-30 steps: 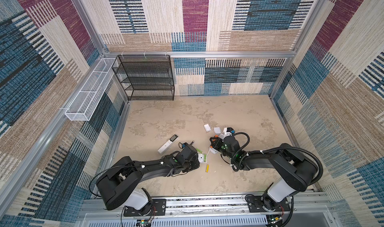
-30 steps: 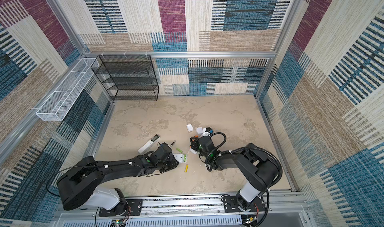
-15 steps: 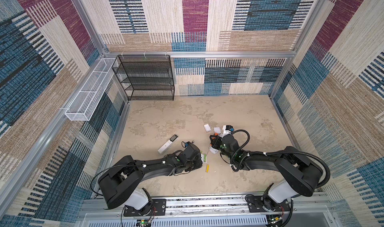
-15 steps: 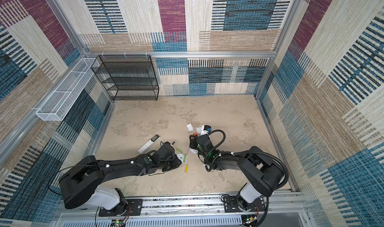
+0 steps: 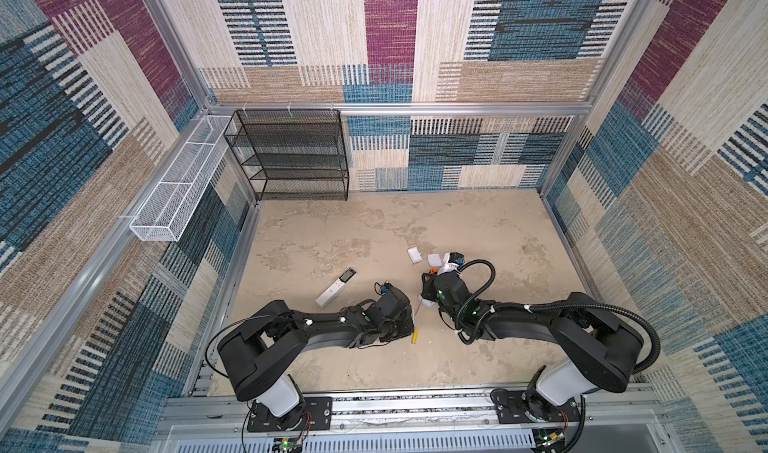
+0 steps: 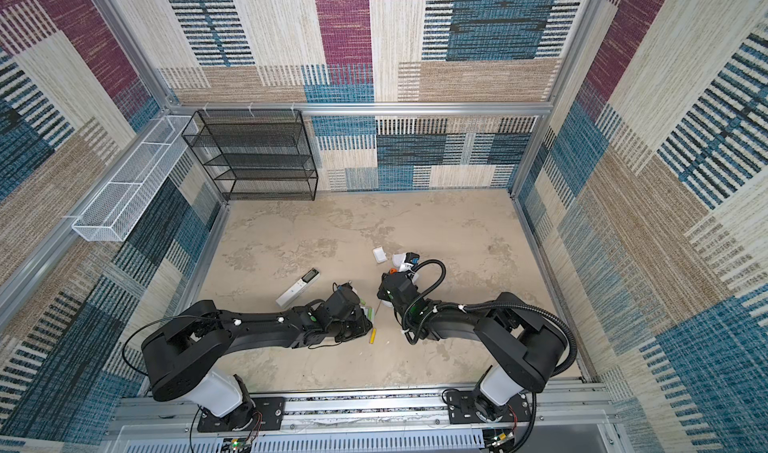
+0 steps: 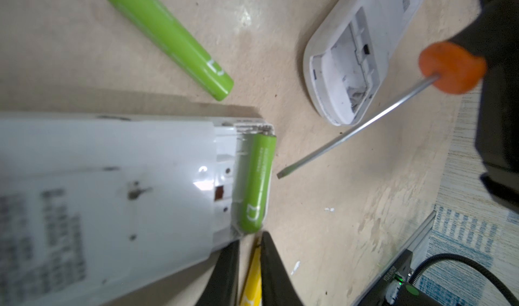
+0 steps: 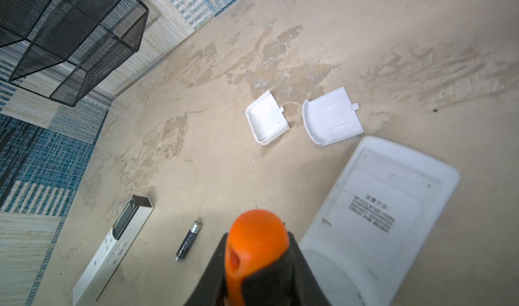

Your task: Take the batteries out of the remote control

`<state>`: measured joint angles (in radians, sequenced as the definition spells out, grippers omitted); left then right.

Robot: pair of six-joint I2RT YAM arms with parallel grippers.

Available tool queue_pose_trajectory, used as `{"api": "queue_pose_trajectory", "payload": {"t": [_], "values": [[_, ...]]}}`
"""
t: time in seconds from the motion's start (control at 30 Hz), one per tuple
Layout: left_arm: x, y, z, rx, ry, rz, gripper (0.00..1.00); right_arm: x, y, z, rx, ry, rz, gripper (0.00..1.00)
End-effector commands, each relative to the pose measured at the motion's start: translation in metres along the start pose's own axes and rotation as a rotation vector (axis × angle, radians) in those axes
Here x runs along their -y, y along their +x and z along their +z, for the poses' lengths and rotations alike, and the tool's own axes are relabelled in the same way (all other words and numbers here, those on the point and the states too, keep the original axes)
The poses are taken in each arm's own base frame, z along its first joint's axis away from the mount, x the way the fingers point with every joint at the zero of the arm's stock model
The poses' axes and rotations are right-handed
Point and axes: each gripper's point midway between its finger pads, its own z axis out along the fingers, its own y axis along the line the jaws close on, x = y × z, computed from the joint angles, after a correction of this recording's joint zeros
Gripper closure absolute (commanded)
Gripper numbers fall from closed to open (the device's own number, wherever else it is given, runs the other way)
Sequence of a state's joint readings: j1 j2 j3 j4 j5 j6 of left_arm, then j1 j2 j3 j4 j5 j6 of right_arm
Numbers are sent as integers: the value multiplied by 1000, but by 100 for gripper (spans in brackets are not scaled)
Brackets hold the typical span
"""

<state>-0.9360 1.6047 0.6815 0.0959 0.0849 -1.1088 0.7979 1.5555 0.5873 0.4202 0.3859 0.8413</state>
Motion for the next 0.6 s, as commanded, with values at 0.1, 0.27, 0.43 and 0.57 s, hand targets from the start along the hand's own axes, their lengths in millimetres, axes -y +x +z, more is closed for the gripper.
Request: {"api": "queue_pose_trajectory", "payload": {"t": [0.1,0.27,0.43,0.57], "values": [[-8,-1,5,5,-33,-24,81,0,-8,-1,36,21,32,100],[-7,-2,6,9,-30,-24,82,-5,-5,-1,24,4,37,100],[0,-4,-4,17,-9,-9,82,-11,-4,-4,20,-14,34,100],[10,-7,-21,30,15,12,79,-14,0,-4,14,-18,28,100]]}}
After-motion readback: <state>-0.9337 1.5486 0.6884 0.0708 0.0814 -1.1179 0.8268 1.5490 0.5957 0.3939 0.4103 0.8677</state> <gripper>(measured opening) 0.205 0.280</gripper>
